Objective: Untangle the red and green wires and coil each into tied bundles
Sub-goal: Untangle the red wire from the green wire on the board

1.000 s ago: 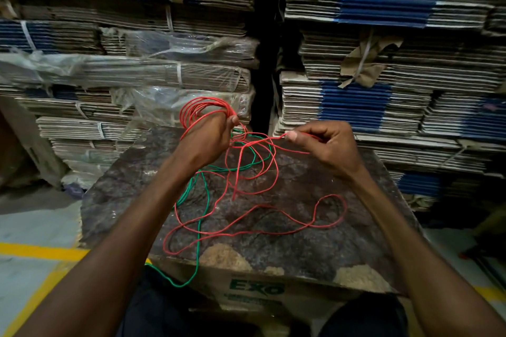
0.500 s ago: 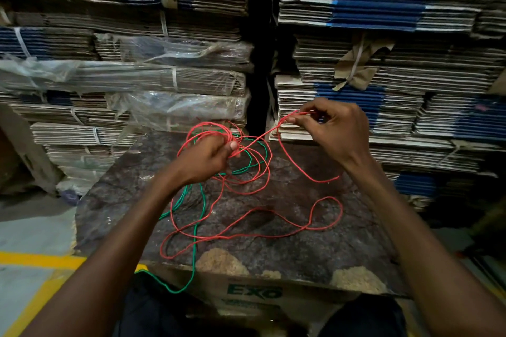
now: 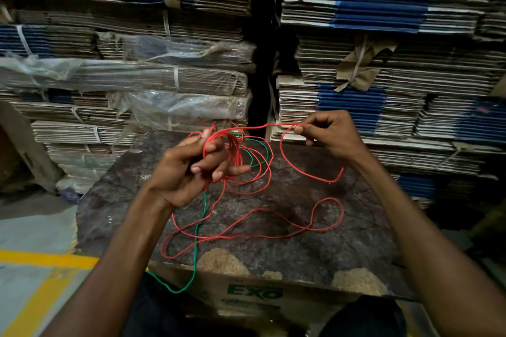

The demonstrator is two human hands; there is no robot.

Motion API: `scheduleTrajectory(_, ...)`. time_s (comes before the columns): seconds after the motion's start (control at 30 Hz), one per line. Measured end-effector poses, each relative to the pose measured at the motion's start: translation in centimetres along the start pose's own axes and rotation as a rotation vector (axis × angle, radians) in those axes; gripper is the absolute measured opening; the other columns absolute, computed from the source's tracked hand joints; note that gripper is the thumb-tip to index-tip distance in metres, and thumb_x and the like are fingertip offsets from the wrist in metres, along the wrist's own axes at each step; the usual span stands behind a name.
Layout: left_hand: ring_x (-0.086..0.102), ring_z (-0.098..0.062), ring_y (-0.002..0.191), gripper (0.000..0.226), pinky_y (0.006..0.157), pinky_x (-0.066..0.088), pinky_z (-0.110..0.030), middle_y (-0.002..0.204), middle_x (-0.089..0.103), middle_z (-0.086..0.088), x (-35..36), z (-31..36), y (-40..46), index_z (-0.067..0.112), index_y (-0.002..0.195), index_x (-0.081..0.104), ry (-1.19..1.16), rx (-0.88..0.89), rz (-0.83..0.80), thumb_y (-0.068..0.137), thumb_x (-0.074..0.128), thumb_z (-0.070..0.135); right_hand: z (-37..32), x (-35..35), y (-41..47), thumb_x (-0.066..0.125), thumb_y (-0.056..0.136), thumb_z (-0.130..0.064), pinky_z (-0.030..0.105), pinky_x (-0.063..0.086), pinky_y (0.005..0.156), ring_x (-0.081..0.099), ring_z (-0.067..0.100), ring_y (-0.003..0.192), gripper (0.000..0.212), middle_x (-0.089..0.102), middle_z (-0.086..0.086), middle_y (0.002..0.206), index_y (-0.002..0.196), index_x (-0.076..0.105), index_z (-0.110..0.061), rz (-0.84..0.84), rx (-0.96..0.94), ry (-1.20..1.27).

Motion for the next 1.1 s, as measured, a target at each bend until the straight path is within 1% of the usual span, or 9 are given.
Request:
scheduleTrajectory(0.2, 0.059, -0.022, 0.069, 0.027, 0.111, 0.019, -0.062, 0.051, 0.041, 0.001, -1.6, -0.8, 0.6, 0.010, 0.085, 0.057, -0.191, 0.028, 0.032, 0.101, 0.040, 0.024, 1.4, -0.2, -0.2, 0.081, 0.067, -0.030, 0.020, 0.030, 0.047, 0.047, 0.014, 0.050, 0.012, 0.061, 0.002, 0.054, 0.065, 0.074, -0.020, -0.014, 0.125, 0.034)
scheduleTrajectory(0.3, 0.059, -0.040, 0.102, 0.033, 0.113, -0.001, -0.063, 0.071, 0.060, -0.016, -2.1, -0.6, 0.1, -0.001, 0.097, 0.054, -0.334, 0.072, 0.076, 0.103, 0.028, 0.017, 2.6, -0.9, -0.4, 0.078, 0.075, -0.022, 0.015, 0.028, 0.043, 0.046, 0.006, 0.046, 0.006, 0.061, -0.005, 0.051, 0.074, 0.073, -0.018, 0.031, 0.184, 0.039)
scheduleTrajectory(0.37, 0.041, -0.049, 0.128, 0.038, 0.112, -0.009, -0.064, 0.091, 0.061, -0.026, -2.3, 0.1, -0.2, -0.006, 0.102, 0.053, -0.365, 0.096, 0.096, 0.103, 0.023, 0.017, 3.8, -1.7, -0.7, 0.075, 0.081, -0.019, 0.014, 0.030, 0.043, 0.044, 0.000, 0.043, 0.007, 0.060, -0.009, 0.050, 0.084, 0.073, -0.013, 0.092, 0.247, 0.034)
scheduleTrajectory(0.53, 0.023, -0.053, 0.139, 0.038, 0.110, -0.004, -0.069, 0.142, 0.041, -0.033, -2.4, 0.9, 0.9, -0.005, 0.098, 0.057, -0.399, 0.208, 0.034, 0.101, 0.026, 0.016, 5.8, -0.1, -1.6, 0.071, 0.086, -0.016, 0.013, 0.036, 0.042, 0.050, -0.004, 0.046, 0.015, 0.063, -0.014, 0.053, 0.098, 0.074, -0.007, 0.009, 0.327, -0.096)
scheduleTrajectory(0.67, 0.023, -0.049, 0.138, 0.029, 0.108, 0.014, -0.071, 0.146, 0.039, -0.028, -1.9, 1.7, 2.7, 0.004, 0.089, 0.059, -0.338, 0.325, 0.061, 0.096, 0.033, 0.016, 6.4, 2.4, -2.4, 0.072, 0.083, -0.044, 0.035, 0.054, 0.068, 0.069, 0.007, 0.074, 0.012, 0.075, -0.011, 0.080, 0.093, 0.075, -0.041, -0.180, 0.259, -0.479)
scheduleTrajectory(0.73, 0.034, -0.047, 0.134, 0.025, 0.103, 0.027, -0.070, 0.142, 0.047, -0.023, -2.0, 2.5, 3.4, 0.011, 0.081, 0.059, -0.286, 0.399, 0.170, 0.092, 0.038, 0.018, 5.4, 3.4, -3.0, 0.066, 0.084, -0.054, 0.035, 0.054, 0.078, 0.069, 0.013, 0.093, 0.023, 0.075, -0.011, 0.098, 0.105, 0.070, -0.048, -0.220, 0.202, -0.702)
scheduleTrajectory(0.87, 0.059, -0.036, 0.112, 0.021, 0.093, 0.045, -0.059, 0.136, 0.056, -0.016, -2.7, 4.2, 4.6, 0.020, 0.074, 0.054, -0.151, 0.488, 0.378, 0.090, 0.041, 0.024, 2.8, 5.6, -4.7, 0.060, 0.091, -0.049, 0.031, 0.048, 0.082, 0.062, 0.019, 0.113, 0.034, 0.067, -0.011, 0.123, 0.125, 0.059, -0.047, -0.334, -0.013, -0.856)
scheduleTrajectory(1.0, 0.059, -0.017, 0.106, 0.028, 0.073, 0.042, -0.034, 0.133, 0.058, -0.015, -2.8, 4.4, 5.8, 0.022, 0.079, 0.043, 0.167, 0.461, 0.529, 0.103, 0.030, 0.026, 2.0, 6.3, -6.6, 0.059, 0.091, -0.047, 0.032, 0.043, 0.070, 0.063, 0.023, 0.106, 0.028, 0.072, -0.001, 0.104, 0.116, 0.065, -0.035, -0.375, -0.110, -0.890)
scheduleTrajectory(1.1, 0.056, -0.022, 0.123, 0.034, 0.082, 0.039, -0.027, 0.121, 0.053, -0.025, -2.5, 3.5, 6.2, 0.016, 0.080, 0.048, 0.663, 0.430, 0.647, 0.106, 0.028, 0.018, 1.7, 5.9, -7.1, 0.060, 0.090, -0.050, 0.031, 0.035, 0.063, 0.063, 0.023, 0.097, 0.030, 0.070, -0.001, 0.092, 0.101, 0.067, -0.022, -0.372, -0.137, -0.925)
Point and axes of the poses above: each hand's wrist, its own y-axis towards the middle knuckle, its own x-axis out of the palm, z = x × y, the point moved 3 cm from there along y, towards the middle knuckle
